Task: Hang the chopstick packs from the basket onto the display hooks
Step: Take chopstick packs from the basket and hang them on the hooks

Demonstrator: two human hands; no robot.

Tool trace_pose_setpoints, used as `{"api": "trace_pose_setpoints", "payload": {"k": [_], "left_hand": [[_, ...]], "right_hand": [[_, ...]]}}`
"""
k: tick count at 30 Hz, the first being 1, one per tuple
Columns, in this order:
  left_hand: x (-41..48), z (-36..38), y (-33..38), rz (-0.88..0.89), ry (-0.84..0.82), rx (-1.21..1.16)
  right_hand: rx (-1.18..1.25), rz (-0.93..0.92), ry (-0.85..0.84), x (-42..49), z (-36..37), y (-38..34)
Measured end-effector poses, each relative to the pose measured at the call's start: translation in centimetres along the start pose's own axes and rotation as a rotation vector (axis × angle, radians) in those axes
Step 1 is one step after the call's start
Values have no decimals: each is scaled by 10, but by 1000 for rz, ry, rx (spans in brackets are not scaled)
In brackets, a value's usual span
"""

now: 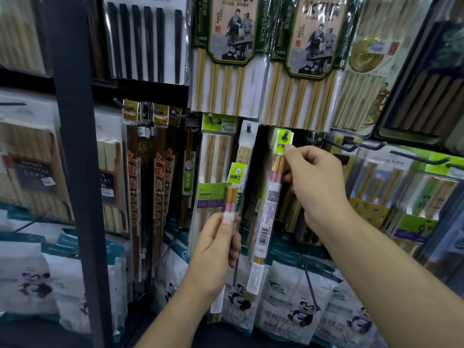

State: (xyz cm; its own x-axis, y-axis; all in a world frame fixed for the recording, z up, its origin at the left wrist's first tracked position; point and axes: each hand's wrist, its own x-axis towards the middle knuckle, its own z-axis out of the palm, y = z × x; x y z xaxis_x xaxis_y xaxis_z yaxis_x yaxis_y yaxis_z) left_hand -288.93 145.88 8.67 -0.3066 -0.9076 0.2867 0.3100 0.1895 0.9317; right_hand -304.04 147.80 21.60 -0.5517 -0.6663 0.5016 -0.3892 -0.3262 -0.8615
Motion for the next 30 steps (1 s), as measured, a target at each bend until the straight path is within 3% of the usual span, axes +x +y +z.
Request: {"api": "trace_pose_setpoints", "payload": {"k": [6,10,14,30], "left_hand": [[1,1,4,-5,-25,-31],[1,8,10,46,-63,-73],[4,15,12,106,-119,-89],[13,20,1,117,-191,61]], "right_hand": [[-49,-10,52,-8,-5,9],[-25,10,-145,-26,-6,7],[-110,-112,-256,-37,-2,3],[28,-91,-49,1,-3,-11]]}}
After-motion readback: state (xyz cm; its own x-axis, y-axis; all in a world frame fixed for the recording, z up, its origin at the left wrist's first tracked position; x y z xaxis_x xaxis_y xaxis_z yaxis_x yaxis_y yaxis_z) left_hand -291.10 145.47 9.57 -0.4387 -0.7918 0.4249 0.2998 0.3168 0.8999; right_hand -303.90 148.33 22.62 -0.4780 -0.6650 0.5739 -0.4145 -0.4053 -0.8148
